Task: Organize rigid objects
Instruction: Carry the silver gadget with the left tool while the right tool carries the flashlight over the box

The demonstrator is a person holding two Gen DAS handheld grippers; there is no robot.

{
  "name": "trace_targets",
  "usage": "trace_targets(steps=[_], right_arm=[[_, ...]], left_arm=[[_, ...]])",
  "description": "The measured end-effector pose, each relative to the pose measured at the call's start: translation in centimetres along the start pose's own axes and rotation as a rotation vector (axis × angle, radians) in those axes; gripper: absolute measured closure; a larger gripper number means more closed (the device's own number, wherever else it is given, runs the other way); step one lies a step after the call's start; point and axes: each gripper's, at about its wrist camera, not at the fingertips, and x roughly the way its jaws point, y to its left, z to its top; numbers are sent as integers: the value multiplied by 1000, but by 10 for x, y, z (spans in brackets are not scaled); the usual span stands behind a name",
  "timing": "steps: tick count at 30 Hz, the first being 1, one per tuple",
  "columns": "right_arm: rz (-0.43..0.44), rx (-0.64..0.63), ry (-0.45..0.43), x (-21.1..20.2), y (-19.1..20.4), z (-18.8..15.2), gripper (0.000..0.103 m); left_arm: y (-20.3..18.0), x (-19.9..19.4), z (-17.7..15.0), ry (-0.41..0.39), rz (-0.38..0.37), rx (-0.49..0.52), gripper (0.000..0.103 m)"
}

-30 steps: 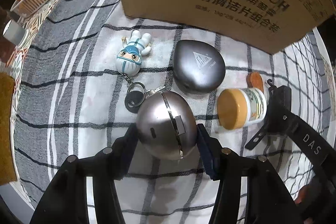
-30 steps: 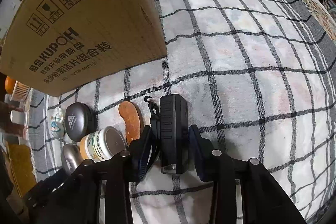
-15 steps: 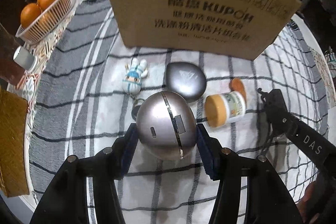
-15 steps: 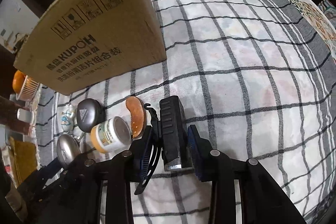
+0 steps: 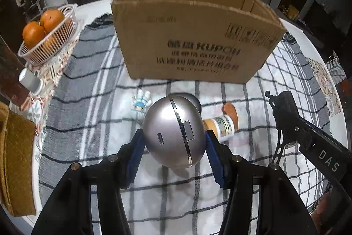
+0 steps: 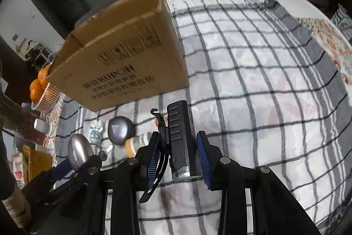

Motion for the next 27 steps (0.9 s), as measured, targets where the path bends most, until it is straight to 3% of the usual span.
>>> trace_targets(steps=[15, 27], right_arm=[[20, -79, -126, -45, 32, 11, 68], [52, -106, -211, -76, 48, 30, 68]], left_arm=[[13, -55, 22, -193, 24, 56, 49], [14, -84, 48, -273, -3, 102, 49]])
